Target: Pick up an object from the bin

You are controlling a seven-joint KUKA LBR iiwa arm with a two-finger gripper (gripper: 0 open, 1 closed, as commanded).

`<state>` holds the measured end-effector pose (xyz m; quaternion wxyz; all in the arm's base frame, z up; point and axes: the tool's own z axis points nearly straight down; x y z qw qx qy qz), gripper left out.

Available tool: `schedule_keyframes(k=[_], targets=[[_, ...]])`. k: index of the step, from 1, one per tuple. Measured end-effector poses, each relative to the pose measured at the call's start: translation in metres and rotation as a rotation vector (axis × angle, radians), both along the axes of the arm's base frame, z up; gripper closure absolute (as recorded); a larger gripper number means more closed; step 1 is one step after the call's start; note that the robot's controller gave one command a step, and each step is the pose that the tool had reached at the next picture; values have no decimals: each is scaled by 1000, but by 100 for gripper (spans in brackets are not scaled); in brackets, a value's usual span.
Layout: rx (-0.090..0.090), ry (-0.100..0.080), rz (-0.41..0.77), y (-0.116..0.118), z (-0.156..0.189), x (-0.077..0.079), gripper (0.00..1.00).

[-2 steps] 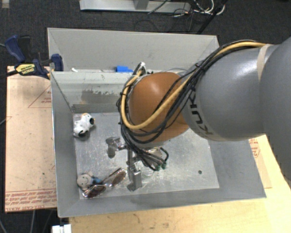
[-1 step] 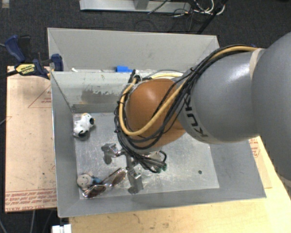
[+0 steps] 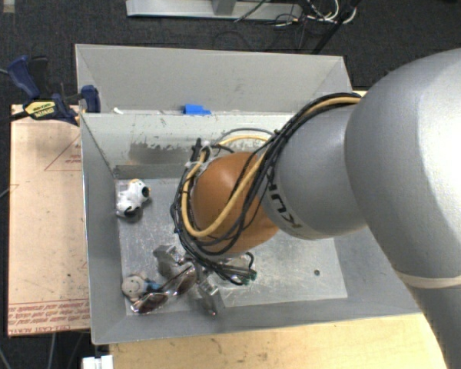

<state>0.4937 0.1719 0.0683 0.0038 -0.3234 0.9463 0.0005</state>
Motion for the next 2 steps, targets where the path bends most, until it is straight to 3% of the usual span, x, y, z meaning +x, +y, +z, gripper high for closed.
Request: schedule_keyframes(k=[1,2], targets=[[-2,3,177,4,2,-2,100],[-1,3,177,4,2,-2,100]])
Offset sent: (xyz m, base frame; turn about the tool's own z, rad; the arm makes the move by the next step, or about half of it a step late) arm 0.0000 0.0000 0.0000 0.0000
